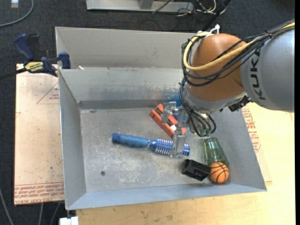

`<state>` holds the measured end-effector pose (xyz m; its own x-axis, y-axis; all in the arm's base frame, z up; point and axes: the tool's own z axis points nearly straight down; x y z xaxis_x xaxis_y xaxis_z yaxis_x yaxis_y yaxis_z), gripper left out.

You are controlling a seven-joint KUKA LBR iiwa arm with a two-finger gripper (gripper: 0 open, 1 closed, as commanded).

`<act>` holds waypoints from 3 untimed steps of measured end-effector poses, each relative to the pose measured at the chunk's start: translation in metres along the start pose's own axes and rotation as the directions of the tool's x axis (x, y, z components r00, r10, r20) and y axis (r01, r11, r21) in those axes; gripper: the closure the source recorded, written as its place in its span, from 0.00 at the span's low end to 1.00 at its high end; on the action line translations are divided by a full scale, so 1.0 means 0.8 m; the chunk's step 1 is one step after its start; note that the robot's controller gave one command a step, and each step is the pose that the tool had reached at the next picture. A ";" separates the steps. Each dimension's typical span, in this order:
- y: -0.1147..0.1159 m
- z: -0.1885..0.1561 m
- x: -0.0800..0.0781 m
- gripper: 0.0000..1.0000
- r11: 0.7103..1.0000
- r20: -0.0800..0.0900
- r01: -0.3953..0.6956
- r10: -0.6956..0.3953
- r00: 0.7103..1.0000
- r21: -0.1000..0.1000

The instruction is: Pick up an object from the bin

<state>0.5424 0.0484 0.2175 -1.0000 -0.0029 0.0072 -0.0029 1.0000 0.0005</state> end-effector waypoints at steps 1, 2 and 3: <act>0.000 -0.006 -0.002 0.00 1.000 0.008 -0.001 0.001 1.000 -0.001; 0.000 -0.003 -0.003 0.00 1.000 0.010 0.012 -0.012 1.000 -0.001; -0.001 0.044 -0.006 0.00 0.995 0.011 0.101 -0.101 0.995 0.001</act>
Offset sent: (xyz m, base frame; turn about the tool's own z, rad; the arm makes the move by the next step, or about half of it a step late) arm 0.0147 -0.0046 -0.0970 -0.4907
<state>0.5466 0.0474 0.1822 -0.9945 -0.1043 -0.0042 -0.1043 0.9945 0.0006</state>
